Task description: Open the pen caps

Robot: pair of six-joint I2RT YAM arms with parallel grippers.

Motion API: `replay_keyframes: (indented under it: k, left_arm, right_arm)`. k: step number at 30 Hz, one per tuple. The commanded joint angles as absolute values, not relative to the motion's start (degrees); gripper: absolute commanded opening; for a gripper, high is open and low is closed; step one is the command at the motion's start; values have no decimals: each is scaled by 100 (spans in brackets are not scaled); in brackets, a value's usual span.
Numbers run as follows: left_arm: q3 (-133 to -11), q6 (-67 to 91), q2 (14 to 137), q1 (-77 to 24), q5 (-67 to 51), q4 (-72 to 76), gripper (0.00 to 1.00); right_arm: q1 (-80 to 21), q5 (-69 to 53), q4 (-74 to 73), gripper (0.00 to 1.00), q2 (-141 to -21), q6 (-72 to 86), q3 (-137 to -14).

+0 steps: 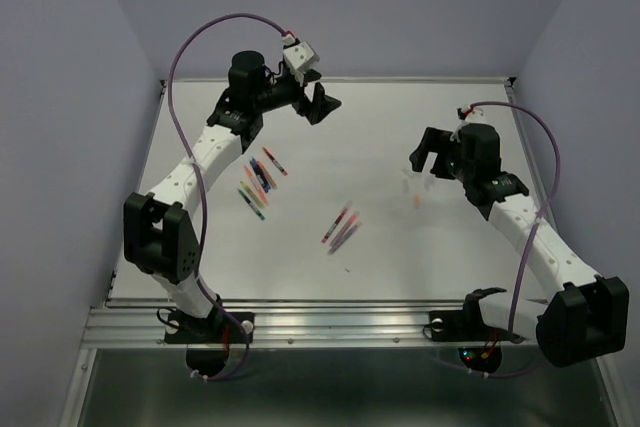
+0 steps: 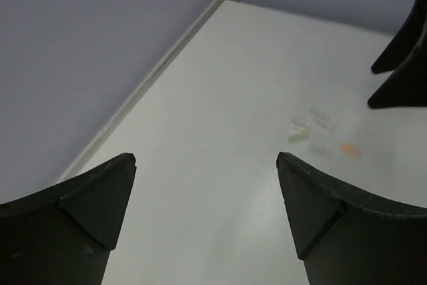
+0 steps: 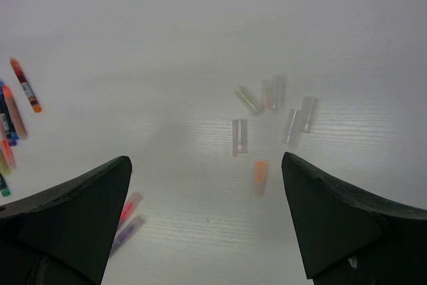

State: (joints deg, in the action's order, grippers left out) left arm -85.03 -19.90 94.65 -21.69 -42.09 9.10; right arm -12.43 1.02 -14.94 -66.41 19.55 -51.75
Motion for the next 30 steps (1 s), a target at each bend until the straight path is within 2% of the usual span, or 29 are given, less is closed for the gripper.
replay_keyframes:
  k: [1, 5, 11, 17, 30]
  left_arm:
    - [-8244, 1326, 9316, -2320, -4054, 1742, 99]
    - [-7964, 1152, 9255, -2908, -2360, 424, 99]
    - [-6884, 1353, 8957, -3935, -838, -456, 99]
    - [-6241, 1670, 8877, -4402, -135, -764, 99]
    - [-6425, 1380, 9729, -4720, 571, -1257, 91]
  right_arm:
    - [-1213, 352, -923, 100, -6337, 1828, -4966]
    - [-1213, 334, -739, 100, -6109, 1793, -4755]
    - [-1213, 352, -721, 100, -5907, 1863, -4614]
    - [-1213, 194, -721, 100, -5766, 1846, -4500]
    - [-1213, 97, -730, 100, -5660, 1837, -4412]
